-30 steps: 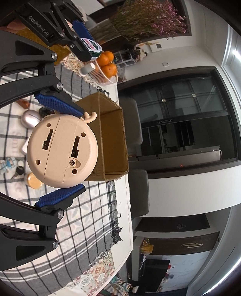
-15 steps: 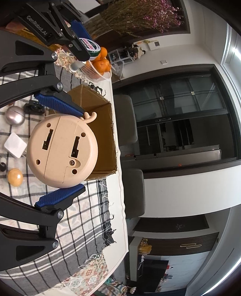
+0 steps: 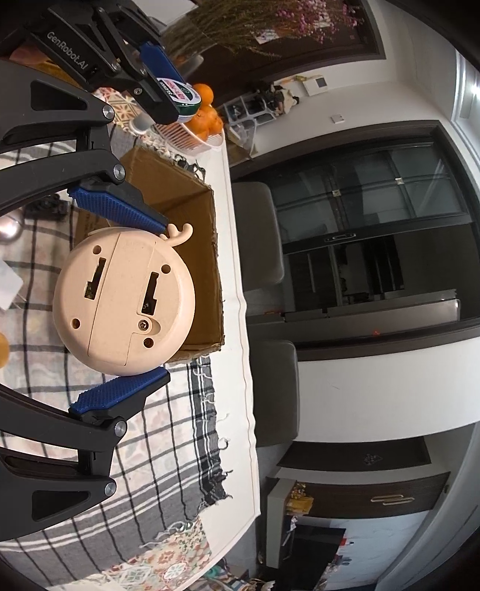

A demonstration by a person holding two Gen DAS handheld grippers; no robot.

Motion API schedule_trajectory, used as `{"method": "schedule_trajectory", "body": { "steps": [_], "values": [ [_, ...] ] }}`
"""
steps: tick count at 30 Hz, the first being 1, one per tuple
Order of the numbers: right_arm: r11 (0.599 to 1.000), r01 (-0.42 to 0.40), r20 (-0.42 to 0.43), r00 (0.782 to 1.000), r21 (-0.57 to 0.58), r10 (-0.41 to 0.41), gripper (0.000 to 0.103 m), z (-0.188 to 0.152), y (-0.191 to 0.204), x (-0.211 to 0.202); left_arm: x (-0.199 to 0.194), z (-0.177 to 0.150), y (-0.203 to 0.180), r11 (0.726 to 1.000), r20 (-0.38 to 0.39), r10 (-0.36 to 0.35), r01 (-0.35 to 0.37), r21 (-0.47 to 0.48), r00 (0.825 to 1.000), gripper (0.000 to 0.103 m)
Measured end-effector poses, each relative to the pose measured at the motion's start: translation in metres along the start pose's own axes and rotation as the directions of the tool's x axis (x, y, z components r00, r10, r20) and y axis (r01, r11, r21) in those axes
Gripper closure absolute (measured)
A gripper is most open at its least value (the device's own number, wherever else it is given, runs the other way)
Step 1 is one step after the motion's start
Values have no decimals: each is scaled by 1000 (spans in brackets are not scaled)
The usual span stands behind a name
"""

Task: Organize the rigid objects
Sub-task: 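Lift and carry the beige case with the right tool while the left tool carries the tin to the box, then open the right tool to drop the beige case into the box while the left tool releases the tin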

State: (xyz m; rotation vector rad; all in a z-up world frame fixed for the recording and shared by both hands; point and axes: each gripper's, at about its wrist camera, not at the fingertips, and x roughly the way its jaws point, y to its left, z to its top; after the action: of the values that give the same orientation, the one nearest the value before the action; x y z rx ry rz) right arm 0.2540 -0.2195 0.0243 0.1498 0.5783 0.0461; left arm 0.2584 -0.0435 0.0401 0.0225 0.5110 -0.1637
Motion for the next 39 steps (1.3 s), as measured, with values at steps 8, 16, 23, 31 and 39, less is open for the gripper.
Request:
{"method": "schedule_trajectory", "body": {
  "steps": [8,16,23,31,39],
  "values": [
    [1000,-11,-90,996,-8,10,28,21,-5,37,33,18,1,1000,-52,9,-9,5,999,52],
    [998,-44,-211,977,-35,36,28,34,-7,77,63,25,-3,998,-128,18,-9,67,992,52],
    [996,-33,-286,958,-80,9,28,35,-7,98,91,25,-7,994,-222,17,7,108,975,52],
    [995,-40,-379,925,-91,2,28,36,-11,119,110,26,-15,986,-302,6,45,161,953,52],
    [994,-33,-377,926,-106,-10,27,36,-7,117,111,24,-11,991,-313,12,32,133,950,42]
  ]
}}
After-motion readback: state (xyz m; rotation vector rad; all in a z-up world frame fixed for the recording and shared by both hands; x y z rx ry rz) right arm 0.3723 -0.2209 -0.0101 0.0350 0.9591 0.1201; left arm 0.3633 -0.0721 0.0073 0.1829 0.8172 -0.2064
